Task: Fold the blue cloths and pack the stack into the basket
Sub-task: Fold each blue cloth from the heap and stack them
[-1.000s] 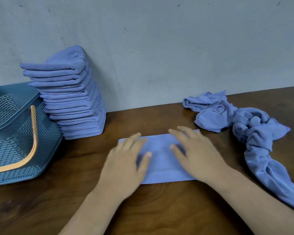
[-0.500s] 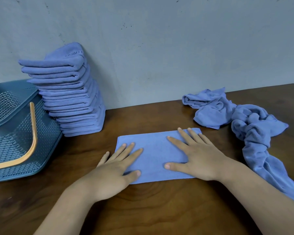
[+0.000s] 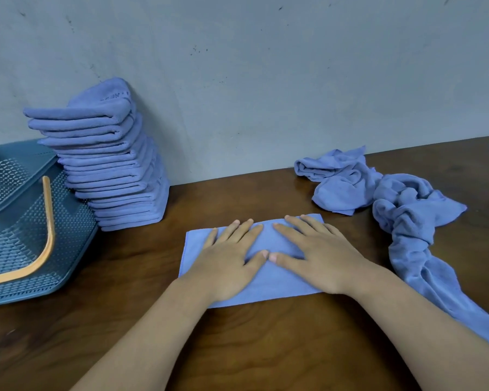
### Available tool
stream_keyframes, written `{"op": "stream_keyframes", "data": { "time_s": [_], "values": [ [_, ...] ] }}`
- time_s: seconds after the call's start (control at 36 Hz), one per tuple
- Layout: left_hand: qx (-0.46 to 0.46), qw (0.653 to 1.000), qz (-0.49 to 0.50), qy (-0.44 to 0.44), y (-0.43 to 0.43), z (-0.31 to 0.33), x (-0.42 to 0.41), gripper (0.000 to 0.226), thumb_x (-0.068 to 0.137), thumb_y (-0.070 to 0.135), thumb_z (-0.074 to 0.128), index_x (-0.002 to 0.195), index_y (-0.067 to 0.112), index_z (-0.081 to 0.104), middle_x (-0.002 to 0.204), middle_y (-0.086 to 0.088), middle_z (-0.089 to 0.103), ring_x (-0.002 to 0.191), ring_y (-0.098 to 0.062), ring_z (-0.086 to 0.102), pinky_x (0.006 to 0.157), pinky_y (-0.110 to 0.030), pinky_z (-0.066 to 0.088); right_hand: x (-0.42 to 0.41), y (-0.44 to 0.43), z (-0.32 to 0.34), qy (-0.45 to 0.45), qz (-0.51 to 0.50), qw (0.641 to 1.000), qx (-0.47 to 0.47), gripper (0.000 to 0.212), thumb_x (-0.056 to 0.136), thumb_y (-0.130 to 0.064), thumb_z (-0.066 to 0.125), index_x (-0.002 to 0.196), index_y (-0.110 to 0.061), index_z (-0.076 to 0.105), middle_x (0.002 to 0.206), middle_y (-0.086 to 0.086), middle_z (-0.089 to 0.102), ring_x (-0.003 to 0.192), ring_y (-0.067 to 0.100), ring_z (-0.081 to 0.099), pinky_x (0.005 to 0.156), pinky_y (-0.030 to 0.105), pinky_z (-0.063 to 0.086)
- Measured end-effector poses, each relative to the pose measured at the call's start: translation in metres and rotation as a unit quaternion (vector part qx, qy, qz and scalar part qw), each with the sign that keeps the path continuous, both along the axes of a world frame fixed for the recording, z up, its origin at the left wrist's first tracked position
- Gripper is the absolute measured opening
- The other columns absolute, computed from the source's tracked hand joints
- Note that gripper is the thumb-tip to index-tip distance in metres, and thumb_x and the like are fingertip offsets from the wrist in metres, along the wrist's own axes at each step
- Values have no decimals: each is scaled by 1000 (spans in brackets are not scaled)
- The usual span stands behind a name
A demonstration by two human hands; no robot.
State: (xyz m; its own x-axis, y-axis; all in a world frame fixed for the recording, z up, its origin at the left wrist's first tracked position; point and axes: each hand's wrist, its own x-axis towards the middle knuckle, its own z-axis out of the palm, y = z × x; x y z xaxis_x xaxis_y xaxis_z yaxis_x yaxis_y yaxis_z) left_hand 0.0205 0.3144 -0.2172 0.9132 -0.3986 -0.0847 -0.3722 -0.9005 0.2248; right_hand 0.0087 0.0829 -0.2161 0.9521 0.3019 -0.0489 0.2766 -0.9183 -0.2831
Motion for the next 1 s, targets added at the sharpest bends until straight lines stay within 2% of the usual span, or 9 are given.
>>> {"op": "stream_keyframes", "data": {
  "time_s": [0.11,0.22,0.36,0.47,0.61,0.69,0.78,0.92,1.0],
  "values": [
    [18,1000,5,-13,2,0,-9,68,107,68,21,167,45,0,174,24,-7,160,-3,-13,132,-45,-5,8,-7,-5,-52,-30,998,17,58,108,-60,26,162,-41,28,168,-25,25,156,5,17,123,39,22],
    [19,1000,0,-15,3,1,-30,70,105,71,20,167,46,-3,173,26,-11,159,-2,-16,132,-46,-4,7,-5,0,-130,-38,991,3,36,104,-33,41,136,-39,57,129,-21,55,118,11,45,104,33,35],
    [17,1000,7,-8,6,1,-55,83,95,86,16,166,48,-5,170,30,-17,156,3,-23,131,-44,-9,3,-7,10,-91,-80,992,-29,25,84,-47,46,103,-32,54,99,-12,47,100,17,45,92,39,41],
    [18,1000,11,-2,4,4,-56,84,94,87,19,165,49,-6,170,30,-18,156,3,-24,131,-44,-10,4,-9,16,-60,-97,992,-61,24,86,-50,53,95,-29,58,95,-11,51,98,18,43,86,37,35],
    [6,1000,5,-2,6,3,-56,83,95,86,21,165,50,-4,171,30,-16,156,4,-23,131,-43,-10,3,-8,19,-45,-93,994,-46,22,85,-50,57,85,-28,58,90,-11,55,95,18,47,89,38,40],
    [-5,1000,9,-13,6,1,-55,80,96,85,21,165,51,0,171,31,-12,156,5,-20,131,-43,-7,0,-7,22,-57,-128,990,16,24,83,-44,61,77,-21,59,78,-5,61,81,22,57,69,36,43],
    [-13,1000,20,-19,8,-1,-54,77,97,83,21,165,52,2,171,32,-10,157,4,-19,131,-43,-6,1,-7,25,-53,-165,977,123,21,85,-39,65,85,-19,59,75,-1,64,73,22,61,65,40,50],
    [-15,998,51,-23,13,-4,-48,76,97,84,19,165,53,2,171,32,-9,158,-3,-22,131,-47,-6,9,-14,17,-16,-148,946,289,26,96,-38,69,116,-42,54,75,-8,63,64,10,58,66,34,49],
    [-11,998,65,-22,17,-4,-45,77,97,84,18,165,52,2,171,31,-9,159,-5,-21,131,-47,-6,7,-18,19,12,-114,931,345,33,103,-31,65,125,-50,49,78,11,60,61,14,49,68,34,44]
  ]
}}
